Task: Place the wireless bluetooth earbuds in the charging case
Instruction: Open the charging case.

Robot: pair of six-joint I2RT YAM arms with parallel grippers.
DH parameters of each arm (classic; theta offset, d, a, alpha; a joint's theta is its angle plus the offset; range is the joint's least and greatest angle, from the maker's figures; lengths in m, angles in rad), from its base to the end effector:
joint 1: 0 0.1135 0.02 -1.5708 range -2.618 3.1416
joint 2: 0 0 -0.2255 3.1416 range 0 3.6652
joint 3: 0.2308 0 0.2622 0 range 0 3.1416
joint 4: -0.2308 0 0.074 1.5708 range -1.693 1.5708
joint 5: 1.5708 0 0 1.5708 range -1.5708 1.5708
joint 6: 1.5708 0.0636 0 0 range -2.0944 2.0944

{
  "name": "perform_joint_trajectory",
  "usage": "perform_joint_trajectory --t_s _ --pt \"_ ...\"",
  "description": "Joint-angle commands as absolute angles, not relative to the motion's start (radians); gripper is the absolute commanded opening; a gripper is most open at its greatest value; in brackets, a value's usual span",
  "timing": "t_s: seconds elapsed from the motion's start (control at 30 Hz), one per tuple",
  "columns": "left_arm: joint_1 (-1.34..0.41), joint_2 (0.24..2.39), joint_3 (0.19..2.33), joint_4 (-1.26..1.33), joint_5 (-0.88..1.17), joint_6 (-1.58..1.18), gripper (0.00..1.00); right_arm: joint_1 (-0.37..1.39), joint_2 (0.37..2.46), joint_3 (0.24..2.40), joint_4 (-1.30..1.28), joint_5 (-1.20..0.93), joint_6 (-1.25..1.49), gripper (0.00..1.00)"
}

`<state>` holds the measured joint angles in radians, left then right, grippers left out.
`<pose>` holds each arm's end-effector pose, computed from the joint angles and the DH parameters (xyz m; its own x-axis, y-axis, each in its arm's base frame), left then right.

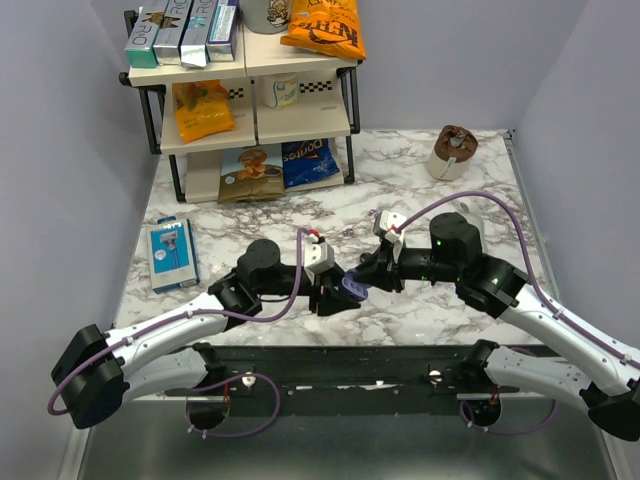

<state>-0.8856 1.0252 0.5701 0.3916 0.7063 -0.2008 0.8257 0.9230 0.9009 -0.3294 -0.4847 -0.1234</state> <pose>0.1457 -0.2435 0.2402 -0.2386 0.0522 -0.9697 0.9709 -0.0099 -0.2394 0.1564 0.2132 0.3028 -0.1151 -0.2854 -0.9515 -0.9685 0.2451 0.0437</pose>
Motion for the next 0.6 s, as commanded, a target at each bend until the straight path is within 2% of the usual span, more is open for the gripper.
perform_joint_trajectory --t_s 0.0,0.17,0.4,0.47,0.5,0.57 --pt "-0.891 1.005 0.548 0.462 0.687 -0.229 0.61 0.833 0.917 0.899 -0.299 -0.500 -0.112 0.01" --pt "-0.894 1.005 0.548 0.466 0.684 -0.232 0.57 0.833 0.913 0.896 -0.298 -0.497 -0.112 0.01" --pt "-0.897 1.023 0.542 0.497 0.695 -0.250 0.40 0.833 0.910 0.890 -0.295 -0.502 -0.110 0.01" --pt "-0.897 1.025 0.538 0.499 0.695 -0.252 0.33 0.833 0.908 0.888 -0.298 -0.500 -0.110 0.01" --pt "-0.899 1.025 0.537 0.502 0.692 -0.252 0.24 0.833 0.905 0.888 -0.298 -0.499 -0.110 0.01" --pt "-0.899 1.023 0.534 0.502 0.690 -0.250 0.14 0.833 0.904 0.888 -0.299 -0.500 -0.110 0.01"
